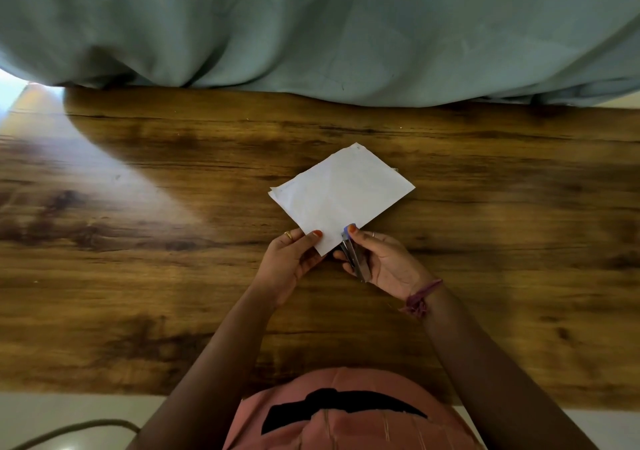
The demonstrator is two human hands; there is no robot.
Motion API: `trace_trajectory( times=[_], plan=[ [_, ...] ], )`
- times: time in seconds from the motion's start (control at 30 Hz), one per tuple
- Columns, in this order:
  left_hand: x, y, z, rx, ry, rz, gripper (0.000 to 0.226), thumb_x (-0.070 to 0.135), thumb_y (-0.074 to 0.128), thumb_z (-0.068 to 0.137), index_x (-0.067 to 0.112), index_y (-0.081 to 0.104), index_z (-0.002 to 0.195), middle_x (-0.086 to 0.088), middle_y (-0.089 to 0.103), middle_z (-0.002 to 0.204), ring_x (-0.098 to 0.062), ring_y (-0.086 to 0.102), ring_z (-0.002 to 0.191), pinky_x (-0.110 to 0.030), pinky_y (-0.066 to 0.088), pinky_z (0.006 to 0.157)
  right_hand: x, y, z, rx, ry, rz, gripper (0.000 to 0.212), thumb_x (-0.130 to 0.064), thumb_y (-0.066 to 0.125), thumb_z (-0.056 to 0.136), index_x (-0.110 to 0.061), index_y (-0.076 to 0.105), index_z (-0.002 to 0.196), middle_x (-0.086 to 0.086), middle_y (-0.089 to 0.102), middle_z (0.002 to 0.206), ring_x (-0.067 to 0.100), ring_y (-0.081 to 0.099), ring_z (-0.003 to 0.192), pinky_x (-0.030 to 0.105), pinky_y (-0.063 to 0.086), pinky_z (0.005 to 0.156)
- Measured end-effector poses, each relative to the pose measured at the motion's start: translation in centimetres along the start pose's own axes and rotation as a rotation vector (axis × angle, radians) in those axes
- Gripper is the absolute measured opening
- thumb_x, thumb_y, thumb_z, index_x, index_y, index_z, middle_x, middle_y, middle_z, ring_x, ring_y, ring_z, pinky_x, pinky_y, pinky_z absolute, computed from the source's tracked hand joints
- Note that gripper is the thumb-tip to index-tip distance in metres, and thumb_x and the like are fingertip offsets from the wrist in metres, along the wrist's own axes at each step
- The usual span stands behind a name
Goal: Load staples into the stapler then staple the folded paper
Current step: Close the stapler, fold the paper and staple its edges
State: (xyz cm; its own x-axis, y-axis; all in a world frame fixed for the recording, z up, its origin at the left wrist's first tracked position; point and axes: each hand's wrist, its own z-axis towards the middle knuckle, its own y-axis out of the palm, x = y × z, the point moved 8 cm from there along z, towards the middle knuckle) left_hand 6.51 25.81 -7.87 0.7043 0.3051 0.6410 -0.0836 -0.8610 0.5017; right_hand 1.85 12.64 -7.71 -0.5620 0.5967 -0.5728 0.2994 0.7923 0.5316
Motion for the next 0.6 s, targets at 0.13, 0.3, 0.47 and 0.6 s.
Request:
trace_trajectory(
  times=[0.13, 0.3, 0.47, 0.6],
  plan=[
    [0.11, -0.18, -0.01, -0.009, 0.009, 0.056, 0.013, 0.008, 0.061, 0.089, 0.007, 0.070, 0.099, -0.006, 0.075, 0.100, -0.016, 0.071, 0.092, -0.024, 0.057, 0.069, 0.02, -0.08, 0.08, 0.021, -0.002, -0.019, 0.027, -0.026, 0.071, 0.073, -0.007, 0.069, 0.094, 0.009, 0.073, 0.093, 0.019, 0.070, 0.084, 0.031, 0.057, 0.072],
    [0.03, -0.24, -0.04, -0.023, 0.004, 0.049, 0.013, 0.008, 0.062, 0.088, 0.011, 0.074, 0.089, -0.006, 0.075, 0.098, -0.016, 0.072, 0.090, -0.025, 0.057, 0.067, 0.04, -0.13, -0.17, -0.003, 0.012, -0.005, 0.031, -0.023, 0.070, 0.076, -0.004, 0.067, 0.100, 0.011, 0.072, 0.094, 0.021, 0.070, 0.082, 0.031, 0.058, 0.071],
    [0.05, -0.36, 0.00, -0.017, 0.004, 0.054, 0.012, 0.008, 0.061, 0.089, 0.010, 0.072, 0.094, -0.006, 0.075, 0.099, -0.016, 0.072, 0.090, -0.025, 0.057, 0.067, 0.05, -0.13, -0.24, -0.003, 0.017, -0.008, 0.037, -0.023, 0.070, 0.075, -0.002, 0.064, 0.104, 0.011, 0.072, 0.095, 0.020, 0.070, 0.083, 0.031, 0.058, 0.072],
    [-0.15, -0.58, 0.12, 0.005, -0.016, 0.053, 0.010, 0.007, 0.063, 0.087, 0.010, 0.072, 0.092, -0.007, 0.075, 0.098, -0.017, 0.072, 0.089, -0.027, 0.058, 0.065, 0.20, -0.23, -0.04, 0.001, 0.018, -0.015, 0.042, -0.024, 0.071, 0.074, -0.001, 0.063, 0.107, 0.012, 0.072, 0.097, 0.020, 0.070, 0.083, 0.031, 0.058, 0.071]
  ],
)
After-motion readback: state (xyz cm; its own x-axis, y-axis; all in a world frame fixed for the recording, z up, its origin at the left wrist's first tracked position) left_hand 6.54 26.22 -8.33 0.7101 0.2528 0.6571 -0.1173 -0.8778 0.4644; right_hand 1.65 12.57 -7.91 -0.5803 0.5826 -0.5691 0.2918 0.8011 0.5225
